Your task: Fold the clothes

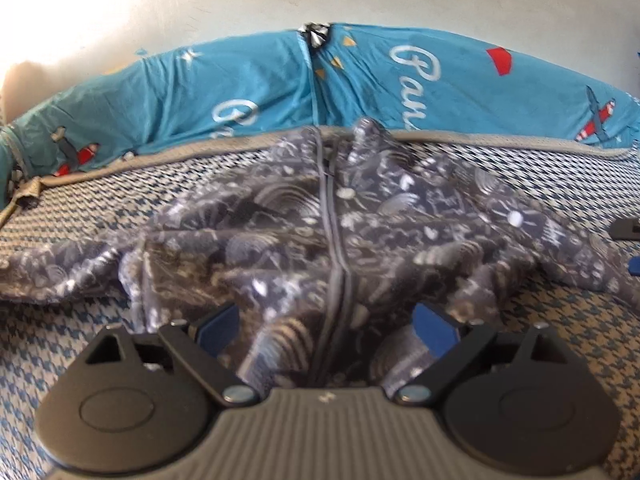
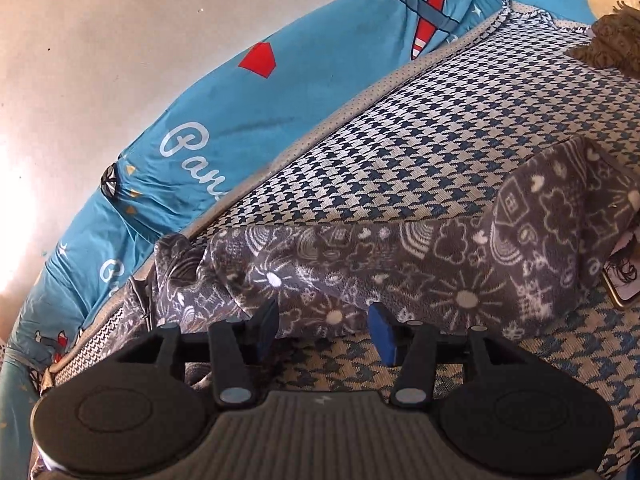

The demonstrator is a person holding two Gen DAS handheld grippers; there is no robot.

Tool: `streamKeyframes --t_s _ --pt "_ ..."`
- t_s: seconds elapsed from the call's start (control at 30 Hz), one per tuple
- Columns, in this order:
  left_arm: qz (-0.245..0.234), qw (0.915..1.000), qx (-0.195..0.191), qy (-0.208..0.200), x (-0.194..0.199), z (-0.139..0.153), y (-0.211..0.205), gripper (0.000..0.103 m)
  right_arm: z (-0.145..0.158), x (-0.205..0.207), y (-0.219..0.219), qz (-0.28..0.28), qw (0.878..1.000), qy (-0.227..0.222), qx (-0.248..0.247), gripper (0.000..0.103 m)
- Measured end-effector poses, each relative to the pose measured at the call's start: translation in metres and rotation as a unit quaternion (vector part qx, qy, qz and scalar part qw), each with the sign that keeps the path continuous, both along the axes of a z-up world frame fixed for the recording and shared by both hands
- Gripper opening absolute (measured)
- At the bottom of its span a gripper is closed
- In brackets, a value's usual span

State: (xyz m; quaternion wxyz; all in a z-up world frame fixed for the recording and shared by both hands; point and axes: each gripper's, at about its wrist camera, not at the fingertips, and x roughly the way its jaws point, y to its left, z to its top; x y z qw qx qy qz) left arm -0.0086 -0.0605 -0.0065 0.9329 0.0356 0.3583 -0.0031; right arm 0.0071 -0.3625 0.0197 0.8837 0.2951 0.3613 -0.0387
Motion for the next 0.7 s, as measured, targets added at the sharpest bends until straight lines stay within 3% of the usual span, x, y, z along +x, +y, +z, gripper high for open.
streamKeyframes --t_s 0.1,0.2,0.3,0.4,0.5,0.57,0.7 --pt "0.033 0.9995 0.002 -0.001 0.009 0.001 0.010 0.090 -0.001 0.003 0.004 0.029 0.999 -0.003 0.033 0.049" --pt "0.053 0.9974 -0.040 0.027 0.017 -0.001 0.023 0.089 -0.004 0.012 0.024 0.081 0.996 0.023 0.007 0.049" --pt "0.063 0.9948 -0.072 0.036 0.016 0.001 0.026 0.084 -0.009 0.013 0.039 0.083 0.996 0.037 -0.018 0.049" --pt "0.069 0.9941 -0.082 0.019 0.010 0.007 0.019 0.088 -0.011 0.015 0.044 0.085 0.996 0.035 0.013 0.049" --pt "0.065 0.9906 -0.120 0.008 0.005 0.014 0.010 0.089 -0.011 0.019 0.049 0.081 0.995 0.030 0.040 0.049" --pt "0.066 0.9918 -0.109 -0.006 0.005 0.018 0.003 0.097 -0.012 0.024 0.055 0.080 0.995 0.033 0.041 0.049" --pt "0.090 0.9941 -0.053 -0.032 0.022 0.017 -0.002 0.098 -0.011 0.033 0.059 0.065 0.997 0.032 0.030 0.049"
